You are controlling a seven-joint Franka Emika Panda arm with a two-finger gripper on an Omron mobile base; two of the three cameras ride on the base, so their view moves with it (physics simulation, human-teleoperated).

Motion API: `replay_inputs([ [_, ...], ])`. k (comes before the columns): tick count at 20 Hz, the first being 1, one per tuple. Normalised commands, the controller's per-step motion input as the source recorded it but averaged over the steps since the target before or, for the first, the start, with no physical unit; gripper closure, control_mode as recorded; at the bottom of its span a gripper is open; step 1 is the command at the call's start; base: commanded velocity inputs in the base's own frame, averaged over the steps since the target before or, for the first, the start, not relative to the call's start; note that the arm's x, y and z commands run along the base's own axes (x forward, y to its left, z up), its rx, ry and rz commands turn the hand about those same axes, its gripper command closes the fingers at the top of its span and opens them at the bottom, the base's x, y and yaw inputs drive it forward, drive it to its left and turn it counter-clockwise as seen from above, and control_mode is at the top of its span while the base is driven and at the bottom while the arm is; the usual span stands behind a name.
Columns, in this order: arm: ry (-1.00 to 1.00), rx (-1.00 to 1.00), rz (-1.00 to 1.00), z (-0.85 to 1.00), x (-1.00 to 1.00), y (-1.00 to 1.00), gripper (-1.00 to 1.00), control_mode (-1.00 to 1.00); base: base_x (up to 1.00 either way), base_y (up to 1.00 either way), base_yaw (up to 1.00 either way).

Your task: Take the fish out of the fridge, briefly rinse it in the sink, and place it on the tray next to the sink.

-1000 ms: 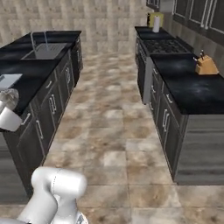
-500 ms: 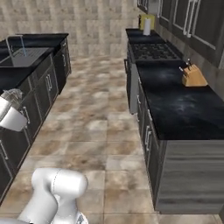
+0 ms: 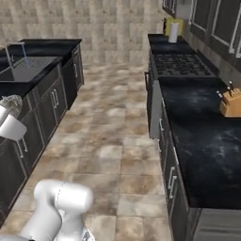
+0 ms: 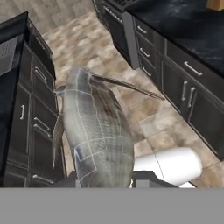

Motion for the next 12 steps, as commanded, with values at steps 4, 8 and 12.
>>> replay_inputs([
  [4, 0.00, 0.00, 0.00, 0.00, 0.00, 0.00, 1.00, 1.00, 1.00, 0.00, 0.25],
  [8, 0.00, 0.00, 0.00, 0.00, 0.00, 0.00, 1.00, 1.00, 1.00, 0.00, 0.28],
  [12, 0.00, 0.00, 0.00, 0.00, 0.00, 0.00, 1.00, 1.00, 1.00, -0.01, 0.30],
])
